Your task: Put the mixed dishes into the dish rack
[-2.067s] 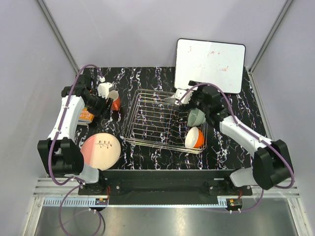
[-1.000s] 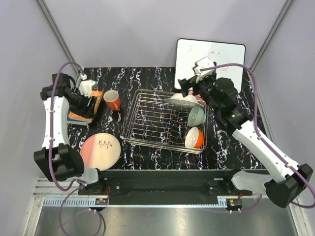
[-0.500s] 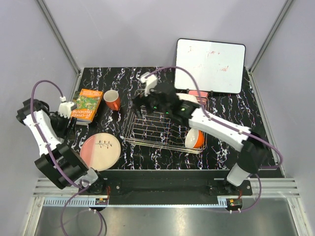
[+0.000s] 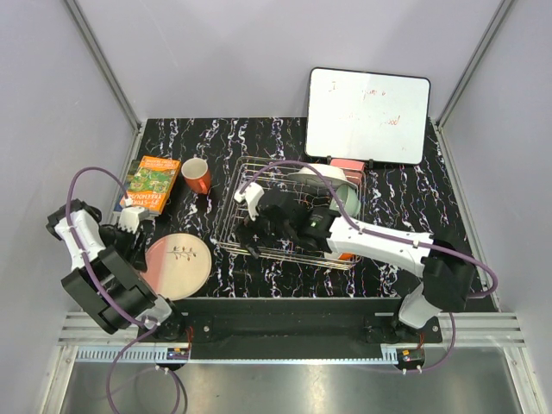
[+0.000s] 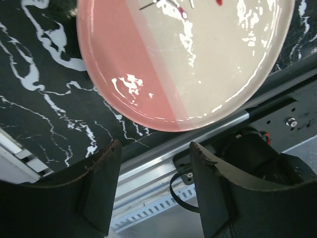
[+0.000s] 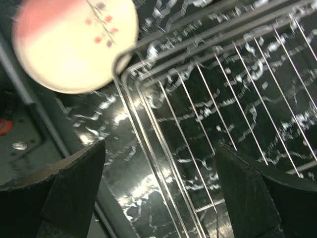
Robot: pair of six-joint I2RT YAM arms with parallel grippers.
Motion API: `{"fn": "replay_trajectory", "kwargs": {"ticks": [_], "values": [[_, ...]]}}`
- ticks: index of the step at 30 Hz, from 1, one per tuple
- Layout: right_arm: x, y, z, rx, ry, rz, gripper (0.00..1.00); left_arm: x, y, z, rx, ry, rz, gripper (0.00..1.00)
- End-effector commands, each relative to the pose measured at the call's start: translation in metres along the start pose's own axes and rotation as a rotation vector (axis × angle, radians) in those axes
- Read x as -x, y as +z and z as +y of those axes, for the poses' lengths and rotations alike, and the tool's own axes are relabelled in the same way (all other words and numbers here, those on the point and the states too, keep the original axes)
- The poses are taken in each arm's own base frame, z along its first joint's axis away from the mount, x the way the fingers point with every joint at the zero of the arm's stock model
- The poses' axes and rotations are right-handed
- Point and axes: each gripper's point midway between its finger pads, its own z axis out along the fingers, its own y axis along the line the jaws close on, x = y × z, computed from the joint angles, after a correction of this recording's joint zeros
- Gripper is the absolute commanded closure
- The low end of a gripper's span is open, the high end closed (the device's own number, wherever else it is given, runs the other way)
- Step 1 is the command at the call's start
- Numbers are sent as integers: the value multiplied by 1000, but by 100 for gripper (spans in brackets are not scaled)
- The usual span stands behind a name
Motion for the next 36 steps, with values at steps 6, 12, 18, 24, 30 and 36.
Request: {"fn": "replay_trajectory", "kwargs": {"ticks": [6, 12, 18, 24, 30, 36], "values": [[-4, -1, 15, -66, -86, 8, 2, 7, -4, 33, 84, 8, -43, 40], [13, -1, 38, 46, -61, -15, 4, 6, 8, 46, 93, -11, -45, 40], [3, 4, 45, 85, -68, 38, 4, 8, 24, 60, 86, -42, -52, 40], [-43, -4, 33, 29, 1, 144, 5, 5, 37, 68, 66, -49, -39, 41], [-70, -20, 25, -25, 92, 171, 10, 5, 46, 76, 50, -48, -28, 42], [-73, -35, 28, -25, 118, 166, 11, 9, 56, 81, 39, -55, -19, 43]]}}
